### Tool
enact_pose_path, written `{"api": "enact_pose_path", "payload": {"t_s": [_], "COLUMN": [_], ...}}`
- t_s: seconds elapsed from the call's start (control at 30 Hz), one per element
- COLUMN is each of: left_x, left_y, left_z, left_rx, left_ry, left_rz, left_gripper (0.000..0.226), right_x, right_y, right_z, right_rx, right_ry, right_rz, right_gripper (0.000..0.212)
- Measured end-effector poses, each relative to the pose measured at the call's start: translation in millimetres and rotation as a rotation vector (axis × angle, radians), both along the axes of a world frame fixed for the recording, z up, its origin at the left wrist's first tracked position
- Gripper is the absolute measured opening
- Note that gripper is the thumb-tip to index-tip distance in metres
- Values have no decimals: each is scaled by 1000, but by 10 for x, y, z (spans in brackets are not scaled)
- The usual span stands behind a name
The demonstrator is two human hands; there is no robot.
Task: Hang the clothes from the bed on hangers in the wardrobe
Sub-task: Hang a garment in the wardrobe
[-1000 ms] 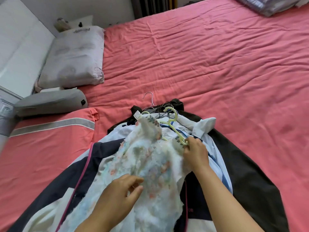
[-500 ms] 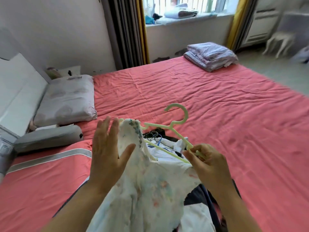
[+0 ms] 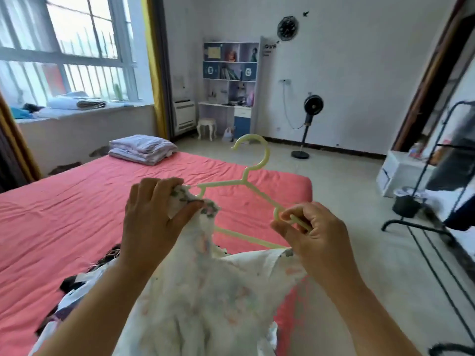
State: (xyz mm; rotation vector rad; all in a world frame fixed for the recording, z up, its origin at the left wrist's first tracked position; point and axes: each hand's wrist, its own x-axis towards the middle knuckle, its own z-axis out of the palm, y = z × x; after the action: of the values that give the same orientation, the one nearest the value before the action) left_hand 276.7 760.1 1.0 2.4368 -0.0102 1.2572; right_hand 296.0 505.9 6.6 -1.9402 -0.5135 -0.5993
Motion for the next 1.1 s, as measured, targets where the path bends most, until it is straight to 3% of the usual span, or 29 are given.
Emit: {"api": "enact_pose_path", "payload": {"t_s": [0.17, 0.33, 0.47, 0.67, 0.83, 1.03, 1.1], "left_x": [-274, -618, -865, -1389, -1892, -2591, -2772], "left_y": [-1037, -2262, -3254, -4679, -5803, -6950, -7224], "left_z": [462, 742, 754, 744, 863, 1043, 1073], "left_rx": [23, 71, 40, 94, 103, 89, 100], "left_ry": [-98, -232, -209, -179, -224, -259, -207], "left_rz": [-268, -626, -927, -1137, -1324, -1661, -1728], "left_gripper": [54, 31, 20, 24, 42, 28, 37], "right_x": [-1028, -2013, -2790, -3752, -4351, -4819, -4931], "right_y": [-994, -1906, -2526, -3256, -3828, -4333, -4441], "right_z": [499, 853, 1051, 1235, 1235, 1216, 1213], "right_rx": [-116, -219, -315, -382, -303, -278, -234], "right_ry": [-130, -181, -66, 86, 139, 241, 256], "right_rz": [-287, -603, -856, -1139, -1408, -1646, -1715], "right_gripper": [18, 20, 23, 17, 20, 34, 35]}}
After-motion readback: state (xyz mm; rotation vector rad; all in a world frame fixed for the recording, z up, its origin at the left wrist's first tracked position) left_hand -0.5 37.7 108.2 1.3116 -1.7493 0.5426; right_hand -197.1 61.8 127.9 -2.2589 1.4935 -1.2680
